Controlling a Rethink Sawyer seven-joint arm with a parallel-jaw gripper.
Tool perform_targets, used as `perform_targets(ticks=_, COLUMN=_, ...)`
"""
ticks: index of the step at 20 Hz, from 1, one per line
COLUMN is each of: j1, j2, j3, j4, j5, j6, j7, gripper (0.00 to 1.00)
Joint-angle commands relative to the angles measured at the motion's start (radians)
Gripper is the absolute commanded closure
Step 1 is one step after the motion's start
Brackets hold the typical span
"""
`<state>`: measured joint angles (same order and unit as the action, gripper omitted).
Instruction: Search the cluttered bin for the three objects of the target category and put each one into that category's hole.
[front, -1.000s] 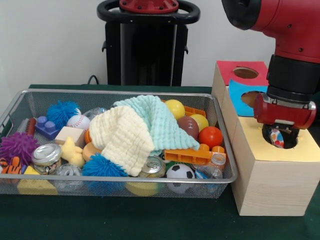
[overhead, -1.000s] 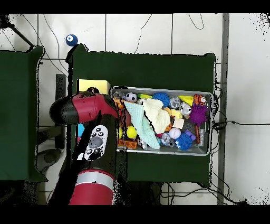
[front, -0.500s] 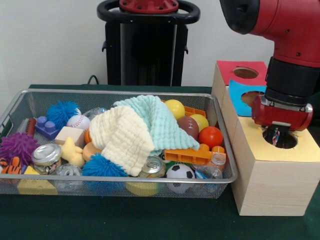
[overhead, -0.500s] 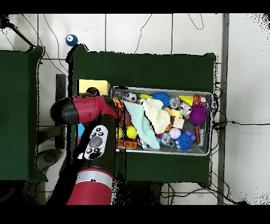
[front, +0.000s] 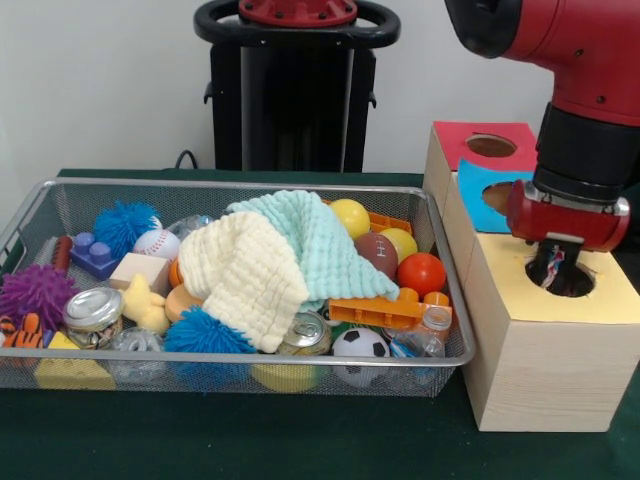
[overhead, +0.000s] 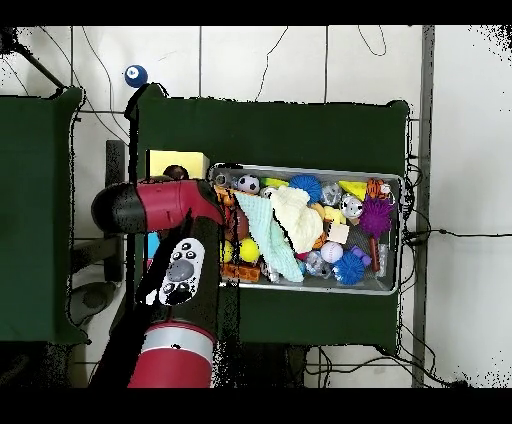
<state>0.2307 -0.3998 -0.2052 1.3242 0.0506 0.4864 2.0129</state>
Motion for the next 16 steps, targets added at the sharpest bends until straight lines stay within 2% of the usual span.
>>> perform_targets(ticks=1, j1=-0.004, j2=-0.079, j3=0.04, j4=0.004, j5=0.056, j6=0.336, j7=0.139, gripper=1.0)
perform_targets(ticks=5, j1=-0.01, j2=-0.089, j3=0.039, j4=-0.08, j5=0.063, j6=0.437, j7=0.139, gripper=1.0)
perform_targets(ticks=12, j1=-0.013, j2=-0.1, j3=0.036, j4=-0.137, j5=0.061, j6=0.488, j7=0.145, gripper=1.0)
perform_targets(ticks=16, j1=-0.018, j2=-0.095, j3=0.039, j4=-0.143, j5=0.061, j6=0.473, j7=0.148, gripper=1.0)
